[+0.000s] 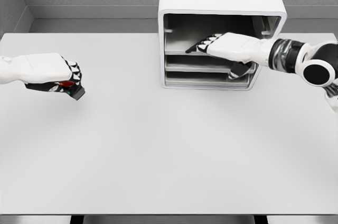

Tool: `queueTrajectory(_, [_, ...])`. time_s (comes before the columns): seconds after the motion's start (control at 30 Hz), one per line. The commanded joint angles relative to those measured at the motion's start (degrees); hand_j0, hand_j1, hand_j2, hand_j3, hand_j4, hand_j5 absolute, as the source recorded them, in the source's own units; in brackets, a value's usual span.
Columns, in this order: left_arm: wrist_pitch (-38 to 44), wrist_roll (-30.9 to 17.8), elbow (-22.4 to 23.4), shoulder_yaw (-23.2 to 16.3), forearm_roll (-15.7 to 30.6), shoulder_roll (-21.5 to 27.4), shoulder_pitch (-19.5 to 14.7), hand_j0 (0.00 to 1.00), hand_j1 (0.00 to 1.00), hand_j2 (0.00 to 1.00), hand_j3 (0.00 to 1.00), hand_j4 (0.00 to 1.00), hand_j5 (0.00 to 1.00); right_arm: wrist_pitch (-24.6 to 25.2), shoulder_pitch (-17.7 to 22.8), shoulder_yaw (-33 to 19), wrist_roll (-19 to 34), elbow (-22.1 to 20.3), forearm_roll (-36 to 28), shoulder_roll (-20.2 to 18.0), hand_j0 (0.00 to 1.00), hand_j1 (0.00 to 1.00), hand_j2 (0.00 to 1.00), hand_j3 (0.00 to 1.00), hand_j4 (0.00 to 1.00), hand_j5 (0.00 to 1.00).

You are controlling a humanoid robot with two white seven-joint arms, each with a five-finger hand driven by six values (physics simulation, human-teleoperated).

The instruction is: Slide open multi-storey tabletop storage cabinets and put open load switch and slide close multi-storey tabletop storage cabinets

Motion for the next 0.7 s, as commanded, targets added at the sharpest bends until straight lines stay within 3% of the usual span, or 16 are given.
queueTrajectory(0.0, [0.16, 0.03, -1.11, -0.03, 0.31, 0.07, 0.09, 0.29, 0.29, 0.29, 0.29, 0.29, 0.29, -0.01, 0.0, 0.6, -0.03, -1.87, 0.34, -0.27, 1.0, 1.0, 1.0, 1.0, 1.0, 1.0])
queueTrajectory(0.27, [0.16, 0.03, -3.05, -0.03, 0.31, 0.16, 0.18, 0.29, 0.29, 0.29, 0.29, 0.29, 0.29, -5.02, 0.79, 0.95, -0.03, -4.59, 0.34, -2.55, 1.0, 1.0, 1.0, 1.0, 1.0, 1.0])
queueTrajectory(0.53, [0.16, 0.03, -3.22, -0.12, 0.31, 0.07, 0.44, 0.29, 0.29, 0.29, 0.29, 0.29, 0.29, -11.7, 1.67, 0.51, -0.03, -4.68, 0.08, -3.96, 1.0, 1.0, 1.0, 1.0, 1.0, 1.0])
queueTrajectory(0.57, [0.16, 0.03, -3.49, -0.12, 0.31, -0.02, 0.44, 0.29, 0.29, 0.29, 0.29, 0.29, 0.29, -11.35, 1.58, 0.34, -0.03, -4.59, -0.19, -3.96, 1.0, 1.0, 1.0, 1.0, 1.0, 1.0])
queueTrajectory(0.67, [0.16, 0.03, -4.63, -0.12, 0.31, -0.19, 0.44, 0.29, 0.29, 0.29, 0.29, 0.29, 0.29, 0.41, 1.41, -0.28, -0.03, -3.89, -0.28, -2.56, 1.0, 1.0, 1.0, 1.0, 1.0, 1.0])
